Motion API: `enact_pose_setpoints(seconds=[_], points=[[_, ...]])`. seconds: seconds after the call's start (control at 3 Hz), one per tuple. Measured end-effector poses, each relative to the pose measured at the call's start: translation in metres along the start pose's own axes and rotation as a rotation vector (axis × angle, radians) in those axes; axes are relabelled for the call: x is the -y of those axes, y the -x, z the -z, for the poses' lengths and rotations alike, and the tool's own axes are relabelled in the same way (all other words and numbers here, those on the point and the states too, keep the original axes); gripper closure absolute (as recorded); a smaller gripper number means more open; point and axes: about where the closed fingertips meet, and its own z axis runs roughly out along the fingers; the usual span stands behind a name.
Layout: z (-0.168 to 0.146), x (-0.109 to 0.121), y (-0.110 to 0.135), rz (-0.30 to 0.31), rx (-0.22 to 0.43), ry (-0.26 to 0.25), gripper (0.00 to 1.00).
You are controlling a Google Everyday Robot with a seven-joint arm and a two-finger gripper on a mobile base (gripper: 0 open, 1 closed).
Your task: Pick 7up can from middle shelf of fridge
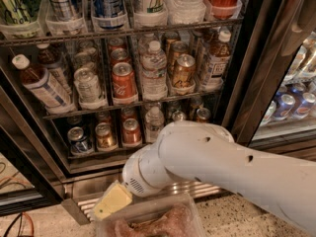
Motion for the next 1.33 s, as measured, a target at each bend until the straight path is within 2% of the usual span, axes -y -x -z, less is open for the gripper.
enact_pose_setpoints(seconds=[0.33,0.67,1.0,1.33], points=[[-0.016,0.009,0.009,-0.083,0.046,-0.026,0.0],[-0.02,0.007,0.011,-0.074,0.05,-0.034,0.0],[-0.027,0.007,0.014,-0.083,0.073,-0.092,0.0],[-0.017,0.021,0.013,-0.082,0.121,-0.218,0.0]])
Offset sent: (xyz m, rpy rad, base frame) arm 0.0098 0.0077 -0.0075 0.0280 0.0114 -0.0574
